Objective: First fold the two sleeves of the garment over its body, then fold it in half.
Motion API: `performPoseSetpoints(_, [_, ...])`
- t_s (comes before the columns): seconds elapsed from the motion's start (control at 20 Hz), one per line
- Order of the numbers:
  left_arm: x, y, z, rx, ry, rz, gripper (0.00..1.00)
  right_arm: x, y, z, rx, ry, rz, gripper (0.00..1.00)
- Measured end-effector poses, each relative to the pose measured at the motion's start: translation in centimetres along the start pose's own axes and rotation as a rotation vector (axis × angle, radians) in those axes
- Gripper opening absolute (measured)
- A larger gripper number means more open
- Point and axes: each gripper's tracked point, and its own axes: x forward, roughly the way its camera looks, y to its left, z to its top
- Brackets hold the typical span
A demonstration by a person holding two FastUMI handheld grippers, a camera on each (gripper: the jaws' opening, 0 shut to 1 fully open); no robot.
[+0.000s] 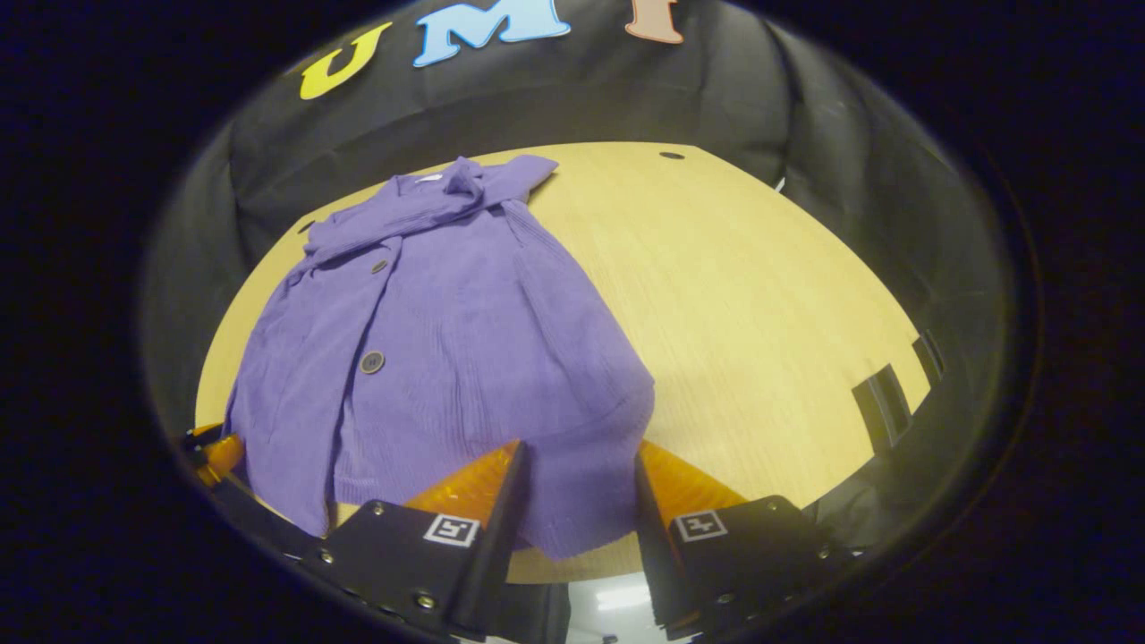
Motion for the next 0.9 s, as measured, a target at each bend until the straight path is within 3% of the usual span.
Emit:
performPoseSetpoints(0.05, [0.0,0.1,0.5,-0.02,-0.001,0.003,0.23,0.0,0.1,0.0,-0.01,0.007,0.001,0.62])
performPoseSetpoints(0.15, [0.1,-0.3,0.7,-0.016,0.001,0.004,0.23,-0.1,0.3,0.0,-0.026,0.017,0.007,0.65])
performPoseSetpoints(0.2, [-0.1,-0.2,0.4,-0.038,0.005,0.014,0.16,-0.1,0.3,0.2,0.003,0.006,0.011,0.65])
performPoseSetpoints(0.25, [-0.1,-0.3,0.6,-0.04,0.009,0.004,0.09,-0.1,0.6,-0.1,0.055,0.016,0.016,0.22])
performPoseSetpoints(0.4, [-0.3,-1.4,0.8,-0.1,0.016,-0.047,0.08,-0.3,0.3,0.5,0.125,0.001,0.006,0.23])
performPoseSetpoints(0.45, [-0.5,-1.8,0.8,-0.138,0.021,-0.073,0.09,-0.8,0.7,0.4,0.149,0.014,0.02,0.08])
performPoseSetpoints(0.7, [-1.7,-2.5,2.3,-0.243,0.002,-0.133,0.09,-2.4,1.4,2.5,0.221,-0.039,0.055,0.08])
performPoseSetpoints(0.9, [-3.1,-3.0,4.6,-0.252,-0.041,-0.182,0.09,-5.0,2.2,6.0,0.223,-0.118,0.1,0.07])
